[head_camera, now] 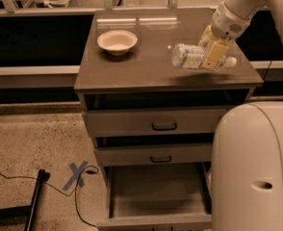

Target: Place blue plastic bottle into bottom drawer

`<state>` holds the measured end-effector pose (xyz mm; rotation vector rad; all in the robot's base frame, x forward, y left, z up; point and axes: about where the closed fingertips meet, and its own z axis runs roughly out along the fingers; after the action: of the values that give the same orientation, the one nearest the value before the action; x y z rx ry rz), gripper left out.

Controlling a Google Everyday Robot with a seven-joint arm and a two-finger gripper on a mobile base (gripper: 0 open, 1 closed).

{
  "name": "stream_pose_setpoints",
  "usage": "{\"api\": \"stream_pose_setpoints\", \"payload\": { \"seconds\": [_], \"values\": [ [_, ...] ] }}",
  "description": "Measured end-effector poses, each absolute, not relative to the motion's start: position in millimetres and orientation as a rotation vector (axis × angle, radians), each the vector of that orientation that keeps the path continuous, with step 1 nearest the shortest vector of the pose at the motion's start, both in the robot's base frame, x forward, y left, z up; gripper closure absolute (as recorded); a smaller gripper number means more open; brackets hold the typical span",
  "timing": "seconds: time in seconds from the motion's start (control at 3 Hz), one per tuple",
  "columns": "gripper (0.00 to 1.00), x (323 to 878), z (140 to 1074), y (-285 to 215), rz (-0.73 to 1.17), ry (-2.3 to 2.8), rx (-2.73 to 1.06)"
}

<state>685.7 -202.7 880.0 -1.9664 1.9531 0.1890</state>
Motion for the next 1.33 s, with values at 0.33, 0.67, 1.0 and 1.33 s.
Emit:
{"api": "stream_pose_setpoints", "payload": {
  "seconds": [0.33, 0.67, 1.0, 1.33],
  "values": [
    [1.0, 651, 921, -217, 0.158, 1.959, -1.884],
    [1.0, 579, 976, -258, -0.021, 1.976, -1.745],
    [1.0, 580, 976, -257, -0.021, 1.975, -1.746],
    [1.0, 598, 961, -251, 0.049, 1.995, -1.676]
  ]
}}
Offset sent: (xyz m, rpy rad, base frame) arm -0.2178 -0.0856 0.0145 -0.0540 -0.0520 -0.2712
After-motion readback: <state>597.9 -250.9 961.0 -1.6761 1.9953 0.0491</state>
